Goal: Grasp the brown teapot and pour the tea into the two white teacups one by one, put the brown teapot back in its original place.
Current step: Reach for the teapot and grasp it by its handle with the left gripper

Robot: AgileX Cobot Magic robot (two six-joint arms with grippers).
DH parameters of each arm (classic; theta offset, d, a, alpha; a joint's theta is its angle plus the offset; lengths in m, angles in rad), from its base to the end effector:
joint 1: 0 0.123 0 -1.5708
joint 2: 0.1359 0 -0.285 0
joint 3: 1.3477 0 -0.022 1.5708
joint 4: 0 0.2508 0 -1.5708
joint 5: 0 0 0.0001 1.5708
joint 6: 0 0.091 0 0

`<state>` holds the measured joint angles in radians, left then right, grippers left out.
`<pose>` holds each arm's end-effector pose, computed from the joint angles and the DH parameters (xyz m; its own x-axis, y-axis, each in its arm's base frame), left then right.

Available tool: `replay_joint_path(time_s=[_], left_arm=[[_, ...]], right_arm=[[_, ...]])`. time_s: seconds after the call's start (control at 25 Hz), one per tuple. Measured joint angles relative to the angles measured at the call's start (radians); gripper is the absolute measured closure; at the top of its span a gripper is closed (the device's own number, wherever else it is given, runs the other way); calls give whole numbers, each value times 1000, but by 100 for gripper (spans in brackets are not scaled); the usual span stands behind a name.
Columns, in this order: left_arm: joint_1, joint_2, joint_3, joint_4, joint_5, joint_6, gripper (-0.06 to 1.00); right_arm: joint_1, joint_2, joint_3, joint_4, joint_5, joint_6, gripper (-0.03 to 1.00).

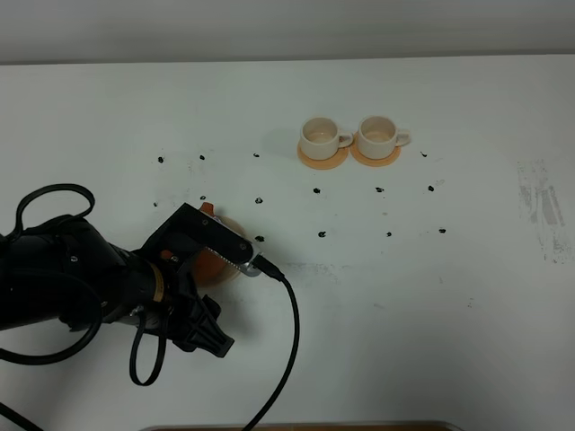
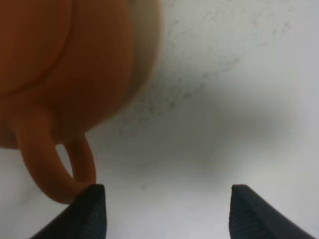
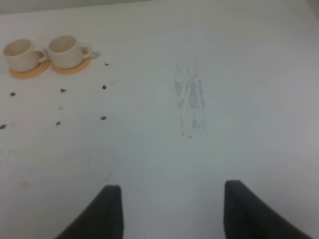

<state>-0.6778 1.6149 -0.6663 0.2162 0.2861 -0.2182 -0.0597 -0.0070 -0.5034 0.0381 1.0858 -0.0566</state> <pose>0.2129 -0.1643 0.1448 -0.7145 0.5617 -0.4171 0.5988 0.7993 0.0506 -0.0072 0.0035 0.2762 -0.4687 -0.0109 -0.8833 0.0117 0.9998 -0.0185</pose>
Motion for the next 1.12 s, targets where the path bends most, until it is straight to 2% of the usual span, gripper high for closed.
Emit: replay_joint_path(time_s=[0.28, 1.12], left_arm=[[14, 0, 0, 21, 8, 0, 39], [23, 0, 0, 228, 81, 0, 39]], right_arm=[[0, 0, 0, 0, 0, 0, 49], [0, 0, 0, 0, 0, 0, 49]])
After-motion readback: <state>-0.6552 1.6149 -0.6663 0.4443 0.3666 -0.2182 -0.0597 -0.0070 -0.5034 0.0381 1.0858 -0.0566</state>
